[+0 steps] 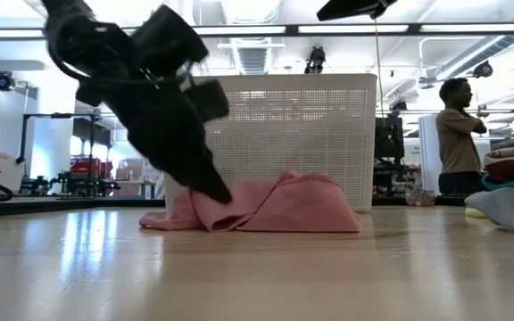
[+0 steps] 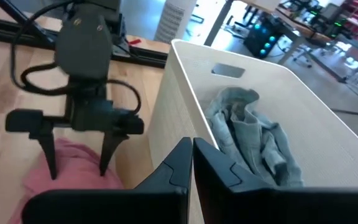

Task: Sort clothes
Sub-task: Put the pink shirt into the white bin

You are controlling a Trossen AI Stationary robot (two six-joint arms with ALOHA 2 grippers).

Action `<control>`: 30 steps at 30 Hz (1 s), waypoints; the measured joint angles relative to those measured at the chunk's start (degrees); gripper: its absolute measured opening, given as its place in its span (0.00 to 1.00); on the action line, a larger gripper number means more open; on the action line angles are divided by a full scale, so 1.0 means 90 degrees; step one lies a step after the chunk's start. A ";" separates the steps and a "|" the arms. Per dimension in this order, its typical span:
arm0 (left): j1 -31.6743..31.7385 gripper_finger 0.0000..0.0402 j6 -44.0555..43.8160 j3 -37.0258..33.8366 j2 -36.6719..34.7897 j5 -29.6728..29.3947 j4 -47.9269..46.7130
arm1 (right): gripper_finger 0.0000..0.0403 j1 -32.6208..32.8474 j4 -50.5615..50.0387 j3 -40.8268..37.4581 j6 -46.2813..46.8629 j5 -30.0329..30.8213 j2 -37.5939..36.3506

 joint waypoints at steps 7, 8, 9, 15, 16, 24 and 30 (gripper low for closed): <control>-0.0079 0.50 0.0088 0.0783 0.0591 -0.0854 -0.0906 | 0.00 0.0189 0.0022 -0.0105 0.0043 0.0210 -0.0074; -0.0092 0.43 0.0189 0.0843 0.0587 -0.0885 -0.0988 | 0.00 0.0201 0.0022 -0.0110 0.0046 0.0246 -0.0071; -0.0104 0.35 0.0312 0.0873 0.0558 -0.0922 -0.1058 | 0.00 0.0213 0.0023 -0.0114 0.0044 0.0253 -0.0069; -0.0138 0.05 0.0741 0.1041 -0.0145 -0.0954 -0.1576 | 0.00 0.0300 -0.0039 -0.0108 0.0024 0.0256 -0.0072; -0.0138 0.05 0.0743 0.1062 -0.0332 -0.0994 -0.1581 | 0.00 0.0331 -0.0058 -0.0102 -0.0019 0.0258 -0.0081; 0.0051 0.02 0.1434 0.1059 -0.2107 -0.1597 -0.1500 | 0.00 0.0467 -0.0020 -0.0097 -0.0167 0.0309 -0.0229; 0.0622 0.01 0.2249 0.1066 -0.3135 -0.1717 -0.0822 | 0.00 0.0474 -0.0022 -0.0097 -0.0182 0.0309 -0.0286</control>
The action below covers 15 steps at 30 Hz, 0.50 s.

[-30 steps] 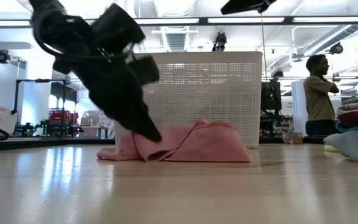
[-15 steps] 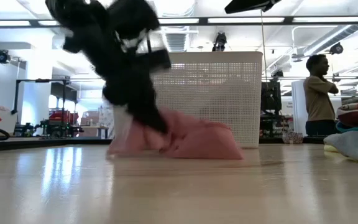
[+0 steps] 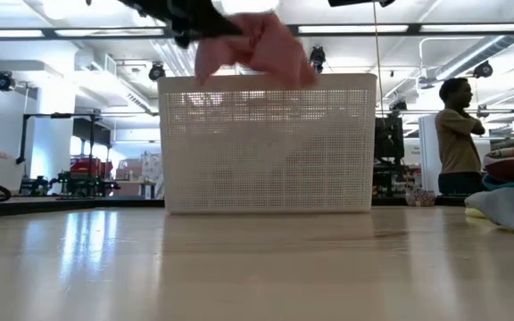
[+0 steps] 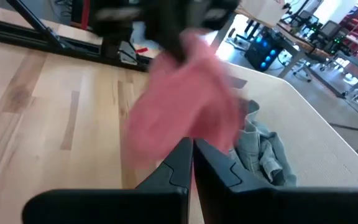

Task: Sort clothes
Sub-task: Put the pink shirt into the white bin

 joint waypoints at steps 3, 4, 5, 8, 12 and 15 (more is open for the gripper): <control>0.0453 0.01 0.0293 0.0003 -0.0240 0.0106 0.0238 | 0.00 0.0000 0.0003 0.0000 0.0000 0.0002 0.0000; 0.0611 0.01 0.0335 0.0003 -0.0296 0.0233 0.0334 | 0.00 0.0000 -0.0001 0.0000 0.0000 0.0005 0.0000; 0.0781 0.01 0.0339 0.0003 -0.0348 0.0386 0.0369 | 0.00 0.0000 -0.0002 0.0000 0.0000 0.0015 0.0000; 0.1310 0.01 0.0348 0.0006 -0.0381 0.0859 0.0528 | 0.00 0.0000 -0.0002 0.0000 -0.0002 0.0015 0.0000; 0.1903 0.01 0.0390 0.0329 -0.0061 0.1419 0.0402 | 0.00 -0.0002 0.0001 0.0000 -0.0034 0.0091 0.0000; 0.2205 0.01 0.0591 0.0990 0.0419 0.1800 0.0038 | 0.00 -0.0002 -0.0003 0.0000 -0.0036 0.0092 0.0000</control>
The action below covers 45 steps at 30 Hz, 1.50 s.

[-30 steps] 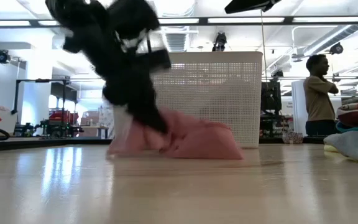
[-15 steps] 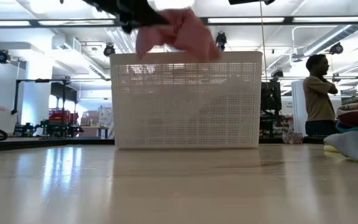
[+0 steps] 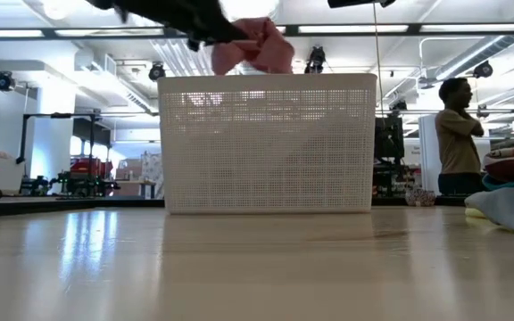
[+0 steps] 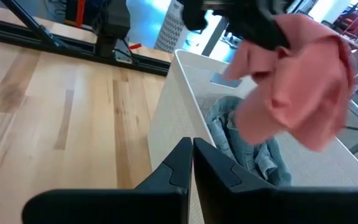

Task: Sort clothes
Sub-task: Put the pink shirt into the white bin

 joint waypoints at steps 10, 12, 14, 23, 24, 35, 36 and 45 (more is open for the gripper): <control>0.0559 0.01 0.0785 0.2943 0.2307 0.0092 -0.3294 | 0.00 0.0000 -0.0016 0.0000 -0.0015 0.0000 0.0000; 0.0679 0.01 0.0816 0.3375 0.2748 0.0092 -0.3555 | 0.00 0.0000 -0.0017 0.0000 -0.0015 0.0000 0.0000; 0.0786 0.01 0.0807 0.3774 0.3173 0.0088 -0.3793 | 0.00 0.0000 -0.0019 0.0000 -0.0015 0.0000 0.0000; 0.1046 0.01 0.0751 0.4417 0.4330 0.0089 -0.5131 | 0.00 0.0002 -0.0354 -0.0002 0.0182 -0.0002 0.0002; 0.1053 0.01 0.0744 0.4359 0.4361 0.0089 -0.5192 | 0.00 0.0002 -0.0423 -0.0002 0.0233 -0.0002 0.0002; 0.1175 0.01 0.0635 0.3308 0.3997 0.0086 -0.5185 | 0.00 0.0002 -0.0932 -0.0007 0.0880 -0.0005 0.0005; 0.1196 0.01 0.0623 0.3168 0.3946 0.0088 -0.5160 | 0.00 0.0002 -0.0957 -0.0007 0.0909 -0.0005 0.0005; 0.1434 0.02 0.0403 0.1904 0.3129 0.0076 -0.4760 | 0.00 0.0002 -0.1072 0.0045 0.0940 -0.0031 0.0005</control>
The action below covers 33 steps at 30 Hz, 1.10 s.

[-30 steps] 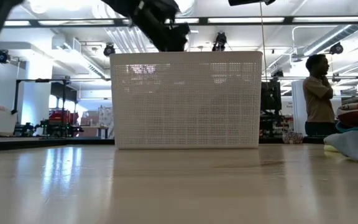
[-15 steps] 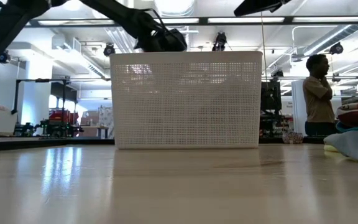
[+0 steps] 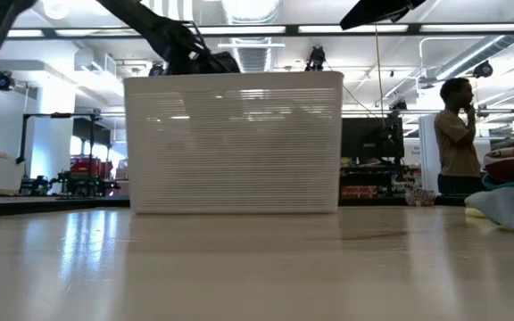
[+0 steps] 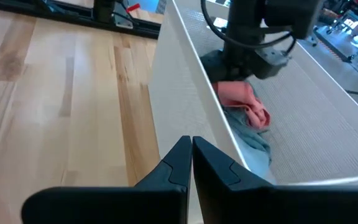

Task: Sort clothes
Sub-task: Put the pink shirt into the white bin, then move the clothes from the middle right to the center

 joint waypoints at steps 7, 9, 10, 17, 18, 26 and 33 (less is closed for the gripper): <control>0.0040 0.15 -0.0124 -0.0762 -0.1306 -0.0017 0.0522 | 0.00 0.0000 -0.0152 0.0247 0.0034 -0.0032 0.0000; 0.0037 0.22 -0.0168 -0.0957 -0.1708 -0.0016 0.0746 | 0.00 0.0000 -0.0231 0.0302 0.0026 -0.0046 0.0000; 0.0033 0.25 -0.0201 -0.1042 -0.1908 -0.0011 0.0827 | 0.00 0.0000 -0.0307 0.0348 0.0026 -0.0069 0.0002; 0.0009 0.50 -0.0363 -0.1587 -0.3217 0.0070 0.1504 | 0.13 0.0000 -0.0975 0.0792 0.0336 -0.0802 0.0007; 0.0006 0.54 -0.0363 -0.1686 -0.3387 0.0157 0.1658 | 0.15 0.0000 -0.1129 0.0854 0.0429 -0.0878 0.0007; -0.0032 0.71 -0.0387 -0.2398 -0.4455 0.0542 0.2343 | 0.37 0.0000 -0.2374 0.1058 0.1279 -0.1556 0.0010; -0.0374 0.67 -0.0387 -0.2979 -0.5253 0.1018 0.3243 | 0.48 0.0126 -0.2824 0.0500 0.2138 -0.2205 0.0144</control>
